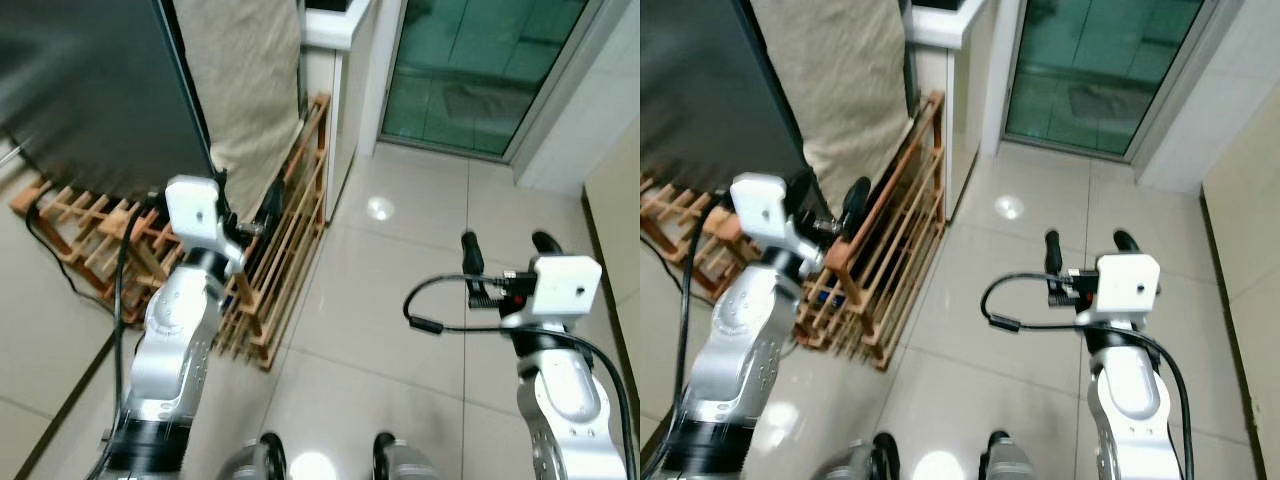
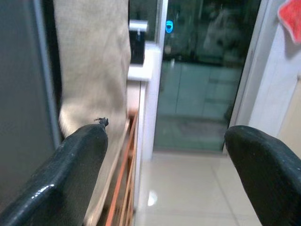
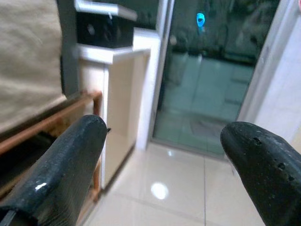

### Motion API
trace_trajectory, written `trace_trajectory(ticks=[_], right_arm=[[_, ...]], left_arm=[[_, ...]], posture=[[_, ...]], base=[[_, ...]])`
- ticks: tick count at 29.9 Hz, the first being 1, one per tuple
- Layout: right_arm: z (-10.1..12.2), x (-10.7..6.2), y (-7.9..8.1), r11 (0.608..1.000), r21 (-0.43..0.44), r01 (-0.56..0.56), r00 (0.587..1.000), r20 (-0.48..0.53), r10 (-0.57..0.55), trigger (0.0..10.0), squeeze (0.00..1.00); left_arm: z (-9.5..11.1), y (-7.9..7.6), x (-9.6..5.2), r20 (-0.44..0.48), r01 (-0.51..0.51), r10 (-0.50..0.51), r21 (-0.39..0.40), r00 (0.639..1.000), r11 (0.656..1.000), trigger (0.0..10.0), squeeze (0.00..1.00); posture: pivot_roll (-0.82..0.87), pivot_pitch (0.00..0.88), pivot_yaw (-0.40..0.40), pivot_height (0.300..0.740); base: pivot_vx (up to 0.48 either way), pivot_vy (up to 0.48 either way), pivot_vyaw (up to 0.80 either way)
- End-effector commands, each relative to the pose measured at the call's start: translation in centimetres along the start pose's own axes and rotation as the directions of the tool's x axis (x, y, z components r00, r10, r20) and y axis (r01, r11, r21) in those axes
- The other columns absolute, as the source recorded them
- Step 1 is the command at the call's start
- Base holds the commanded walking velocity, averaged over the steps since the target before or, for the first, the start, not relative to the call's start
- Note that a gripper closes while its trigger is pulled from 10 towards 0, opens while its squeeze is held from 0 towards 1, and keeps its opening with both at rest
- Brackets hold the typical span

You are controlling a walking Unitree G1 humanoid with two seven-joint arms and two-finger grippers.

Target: Restocking fridge

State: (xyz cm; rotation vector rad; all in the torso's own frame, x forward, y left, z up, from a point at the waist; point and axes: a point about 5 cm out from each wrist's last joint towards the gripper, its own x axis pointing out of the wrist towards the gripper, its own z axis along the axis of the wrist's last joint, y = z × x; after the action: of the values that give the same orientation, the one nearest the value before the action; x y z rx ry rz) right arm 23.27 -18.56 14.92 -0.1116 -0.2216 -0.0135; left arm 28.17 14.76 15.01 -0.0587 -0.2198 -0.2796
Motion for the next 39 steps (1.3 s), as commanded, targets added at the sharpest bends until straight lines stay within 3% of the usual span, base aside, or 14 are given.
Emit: trace_trajectory(ticks=[1, 3, 6, 8, 10, 15, 20, 21, 28, 39], right_arm=[[0.1, 0.8, 0.0, 1.0, 0.016, -0.007, 1.0, 0.029, 0.006, 10.0, 0.13], [0.1, 1.2, 0.1, 1.0, 0.023, -0.011, 0.999, 0.032, 0.01, 10.0, 0.13], [0.2, 2.7, 0.4, 1.0, 0.013, -0.017, 0.999, 0.034, 0.016, 10.0, 0.13], [0.2, 2.7, 0.4, 1.0, 0.013, -0.017, 0.999, 0.034, 0.016, 10.0, 0.13], [0.3, 3.3, 0.3, 1.0, 0.015, -0.02, 0.999, 0.04, 0.019, 10.0, 0.2], [0.0, 3.6, -0.1, 1.0, 0.014, -0.011, 0.999, 0.035, 0.01, 10.0, 0.25], [-0.4, 3.6, -0.1, 1.0, 0.012, 0.004, 1.0, 0.022, -0.004, 10.0, 0.25], [-0.4, 3.6, -0.1, 1.0, 0.012, 0.011, 1.0, 0.018, -0.011, 10.0, 0.18], [-0.6, 3.6, 0.5, 1.0, 0.007, -0.004, 1.0, 0.009, 0.004, 10.0, 0.15], [-0.8, 3.6, 0.9, 1.0, 0.008, -0.017, 1.0, 0.006, 0.017, 10.0, 0.15]], left_arm=[[-0.1, -0.8, -0.3, -0.005, 0.018, -0.018, 0.011, 1.0, 1.0, 10.0, 0.0], [-0.1, -1.0, -0.1, -0.006, -0.015, 0.015, -0.014, 1.0, 1.0, 10.0, 0.0], [0.8, -1.4, 1.8, 0.007, -0.087, 0.088, -0.085, 0.996, 0.993, 10.0, 0.0], [0.8, -1.4, 1.8, 0.007, -0.087, 0.088, -0.085, 0.996, 0.993, 10.0, 0.0], [1.1, -1.7, 2.6, 0.01, -0.095, 0.096, -0.11, 0.995, 0.989, 10.0, 0.0], [1.8, -2.4, 4.1, 0.026, -0.07, 0.073, -0.112, 0.997, 0.991, 10.0, 0.0], [1.8, -3.2, 4.4, 0.029, -0.042, 0.046, -0.132, 0.999, 0.99, 10.0, 0.0], [1.9, -3.3, 4.4, 0.031, -0.033, 0.037, -0.128, 0.999, 0.991, 10.0, 0.0], [2.1, -3.9, 5.1, 0.033, 0.013, -0.009, -0.116, 0.999, 0.993, 10.0, 0.0], [1.3, -2.3, 5.4, -0.018, -0.102, 0.1, -0.165, 0.995, 0.981, 10.0, 0.0]], posture=[[-0.18, 0.059, 0.027, 0.735], [-0.18, 0.057, 0.025, 0.735], [-0.18, 0.047, 0.024, 0.735], [-0.18, 0.047, 0.024, 0.735], [-0.18, 0.048, 0.025, 0.735], [-0.19, 0.045, 0.027, 0.735], [-0.2, 0.042, 0.031, 0.735], [-0.21, 0.043, 0.033, 0.735], [-0.21, 0.045, 0.041, 0.735], [-0.21, 0.04, 0.045, 0.735]], base=[[0.0, 0.0, 0.0], [0.0, 0.0, 0.0], [0.0, 0.0, 0.0], [0.0, 0.0, 0.0], [0.0, 0.0, 0.34], [0.111, -0.218, 0.58], [0.299, -0.371, 0.56], [0.307, -0.368, 0.0], [0.307, -0.365, 0.0], [0.355, -0.314, 0.0]])
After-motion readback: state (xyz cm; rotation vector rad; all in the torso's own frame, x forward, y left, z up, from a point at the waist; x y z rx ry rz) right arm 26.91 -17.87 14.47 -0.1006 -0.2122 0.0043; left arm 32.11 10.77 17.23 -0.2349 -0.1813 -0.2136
